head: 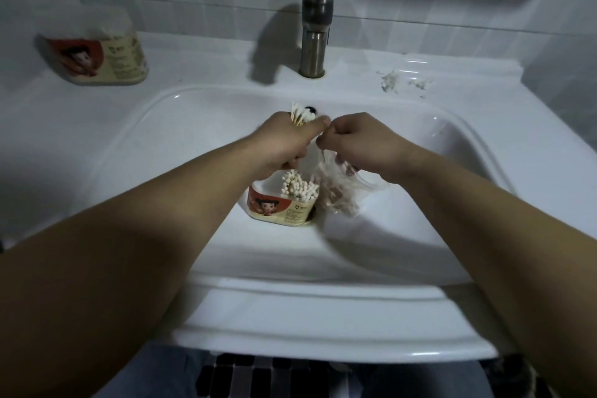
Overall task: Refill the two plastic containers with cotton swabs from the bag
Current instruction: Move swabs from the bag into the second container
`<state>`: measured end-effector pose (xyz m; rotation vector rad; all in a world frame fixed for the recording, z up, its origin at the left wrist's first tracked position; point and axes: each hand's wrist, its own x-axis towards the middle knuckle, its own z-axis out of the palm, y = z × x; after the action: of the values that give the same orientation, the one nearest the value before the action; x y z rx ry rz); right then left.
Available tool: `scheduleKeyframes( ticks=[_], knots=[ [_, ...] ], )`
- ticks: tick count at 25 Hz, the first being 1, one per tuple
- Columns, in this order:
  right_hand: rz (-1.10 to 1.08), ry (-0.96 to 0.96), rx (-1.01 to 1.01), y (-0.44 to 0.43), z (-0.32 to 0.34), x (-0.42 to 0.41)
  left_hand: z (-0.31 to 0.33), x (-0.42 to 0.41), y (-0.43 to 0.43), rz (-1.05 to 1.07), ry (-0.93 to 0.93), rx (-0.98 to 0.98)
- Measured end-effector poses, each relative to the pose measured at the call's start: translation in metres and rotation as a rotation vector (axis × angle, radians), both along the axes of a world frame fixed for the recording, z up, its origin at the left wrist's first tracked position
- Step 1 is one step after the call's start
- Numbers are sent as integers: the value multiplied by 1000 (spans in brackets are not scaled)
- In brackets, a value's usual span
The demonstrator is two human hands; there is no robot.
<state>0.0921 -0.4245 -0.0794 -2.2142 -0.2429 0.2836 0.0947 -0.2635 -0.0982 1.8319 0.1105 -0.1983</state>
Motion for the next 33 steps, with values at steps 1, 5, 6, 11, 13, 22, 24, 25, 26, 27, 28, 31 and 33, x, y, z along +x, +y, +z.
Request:
scheduleKeyframes(
  ticks=[1, 5, 6, 11, 13, 22, 24, 25, 26, 27, 28, 31, 33],
  knots=[
    [18, -12, -2, 0, 1, -1, -1, 0, 0, -23, 12, 10],
    [-12, -1, 37, -2, -1, 5, 1, -3, -3, -15, -8, -28],
    [-55, 18, 64, -4, -2, 8, 2, -3, -4, 3, -10, -61],
    [-86, 186, -109, -16, -10, 12, 8, -6, -5, 26, 2, -172],
    [-34, 212, -229, -17, -14, 12, 9, -5, -4, 20, -19, -149],
    [314, 95, -666, 1, -11, -8, 4, -6, -6, -51, -38, -92],
    [333, 67, -732, 5, -16, -8, 5, -7, -6, -62, -42, -85],
    [336, 58, -752, 7, -18, -8, 6, -8, -6, -66, -45, -84],
    [341, 55, -771, 8, -19, -8, 6, -9, -6, -70, -46, -82],
    [351, 53, -787, 8, -19, -8, 6, -10, -6, -74, -46, -78],
    [357, 57, -798, 8, -18, -8, 6, -10, -6, -80, -45, -71],
    [358, 86, -797, 7, -16, -8, 6, -10, -7, -100, -57, -37],
    [345, 87, -789, 7, -17, -7, 6, -11, -8, -113, -64, -26]
  ],
)
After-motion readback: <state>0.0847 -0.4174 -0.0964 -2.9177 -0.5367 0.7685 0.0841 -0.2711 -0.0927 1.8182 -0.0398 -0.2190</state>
